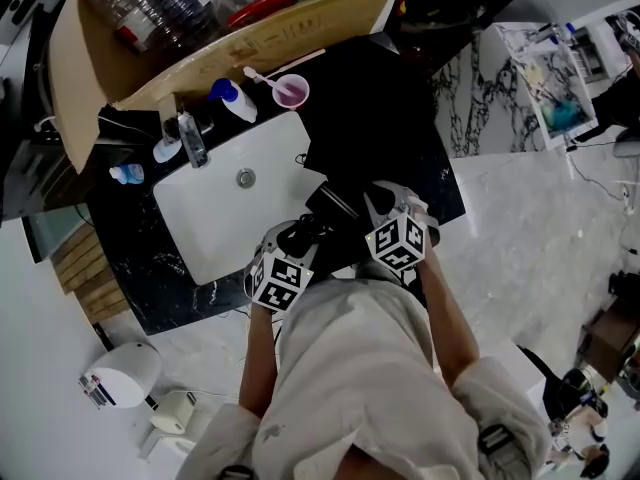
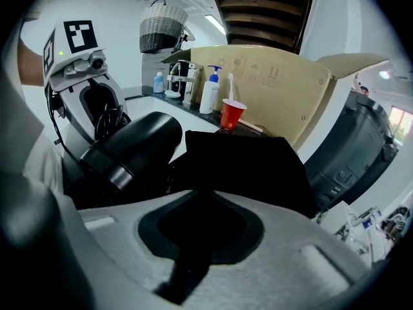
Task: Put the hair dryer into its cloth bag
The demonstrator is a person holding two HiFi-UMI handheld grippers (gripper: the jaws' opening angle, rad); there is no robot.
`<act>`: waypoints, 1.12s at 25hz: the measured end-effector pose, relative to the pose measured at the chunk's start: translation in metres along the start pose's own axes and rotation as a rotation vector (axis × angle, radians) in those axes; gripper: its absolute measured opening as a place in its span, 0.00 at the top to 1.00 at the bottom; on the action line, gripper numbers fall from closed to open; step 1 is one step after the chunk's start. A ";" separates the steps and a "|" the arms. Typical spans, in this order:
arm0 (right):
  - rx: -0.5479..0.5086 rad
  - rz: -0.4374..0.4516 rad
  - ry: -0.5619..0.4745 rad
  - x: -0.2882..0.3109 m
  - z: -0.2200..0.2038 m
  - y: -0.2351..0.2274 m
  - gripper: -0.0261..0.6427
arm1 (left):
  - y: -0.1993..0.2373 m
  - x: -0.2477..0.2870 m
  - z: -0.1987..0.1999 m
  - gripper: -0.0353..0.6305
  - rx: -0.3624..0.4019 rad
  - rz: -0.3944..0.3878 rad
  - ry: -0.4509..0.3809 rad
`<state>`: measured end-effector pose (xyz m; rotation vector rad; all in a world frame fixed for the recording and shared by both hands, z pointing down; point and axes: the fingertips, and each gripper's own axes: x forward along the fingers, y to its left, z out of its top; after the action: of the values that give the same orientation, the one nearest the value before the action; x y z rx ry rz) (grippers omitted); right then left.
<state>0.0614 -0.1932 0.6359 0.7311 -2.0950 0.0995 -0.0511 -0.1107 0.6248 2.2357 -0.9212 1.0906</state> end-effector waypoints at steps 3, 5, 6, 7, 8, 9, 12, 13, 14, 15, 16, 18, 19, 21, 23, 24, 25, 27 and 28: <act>0.018 0.027 -0.009 -0.001 0.002 0.000 0.94 | 0.000 0.001 -0.002 0.65 -0.002 0.000 0.004; 0.051 0.042 -0.024 -0.005 0.007 -0.003 0.95 | -0.001 0.001 -0.002 0.65 -0.003 -0.003 0.005; 0.070 0.043 -0.034 -0.008 0.010 -0.006 0.95 | -0.001 0.001 -0.002 0.65 -0.003 -0.005 0.005; 0.086 0.040 -0.045 -0.011 0.013 -0.010 0.95 | -0.001 0.001 -0.001 0.65 -0.001 -0.007 0.004; 0.100 0.035 -0.056 -0.014 0.017 -0.013 0.95 | -0.001 0.001 -0.001 0.65 0.000 -0.009 0.003; 0.111 0.029 -0.067 -0.017 0.020 -0.016 0.95 | -0.001 0.000 -0.001 0.65 0.001 -0.012 0.002; 0.133 0.014 -0.093 -0.024 0.028 -0.024 0.95 | -0.001 0.000 0.002 0.65 0.004 -0.018 -0.007; 0.137 0.010 -0.100 -0.026 0.030 -0.025 0.95 | -0.002 0.000 0.003 0.65 0.005 -0.021 -0.010; 0.141 0.005 -0.108 -0.029 0.032 -0.027 0.95 | -0.002 0.000 0.004 0.65 0.007 -0.024 -0.013; 0.145 0.001 -0.117 -0.031 0.035 -0.028 0.95 | -0.003 0.000 0.006 0.65 0.008 -0.027 -0.016; 0.150 -0.003 -0.125 -0.033 0.037 -0.029 0.95 | -0.003 0.000 0.008 0.65 0.010 -0.029 -0.017; 0.160 -0.012 -0.138 -0.037 0.041 -0.031 0.95 | -0.004 0.001 0.010 0.65 0.016 -0.033 -0.017; 0.164 -0.017 -0.143 -0.038 0.042 -0.032 0.95 | -0.004 0.002 0.011 0.65 0.019 -0.034 -0.016; 0.168 -0.024 -0.154 -0.040 0.044 -0.034 0.95 | -0.004 0.004 0.014 0.65 0.028 -0.038 -0.017; 0.173 -0.032 -0.163 -0.043 0.047 -0.035 0.95 | -0.005 0.007 0.017 0.65 0.036 -0.041 -0.020; 0.175 -0.035 -0.166 -0.045 0.047 -0.035 0.95 | -0.005 0.008 0.019 0.65 0.039 -0.042 -0.023; 0.176 -0.038 -0.170 -0.046 0.048 -0.036 0.95 | -0.005 0.009 0.021 0.65 0.041 -0.043 -0.026; 0.176 -0.042 -0.182 -0.048 0.051 -0.038 0.95 | -0.005 0.012 0.025 0.65 0.042 -0.045 -0.031; 0.177 -0.043 -0.186 -0.049 0.052 -0.038 0.95 | -0.005 0.013 0.028 0.65 0.042 -0.045 -0.032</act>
<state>0.0657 -0.2188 0.5590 0.9213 -2.2658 0.2023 -0.0277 -0.1304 0.6193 2.3036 -0.8638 1.0660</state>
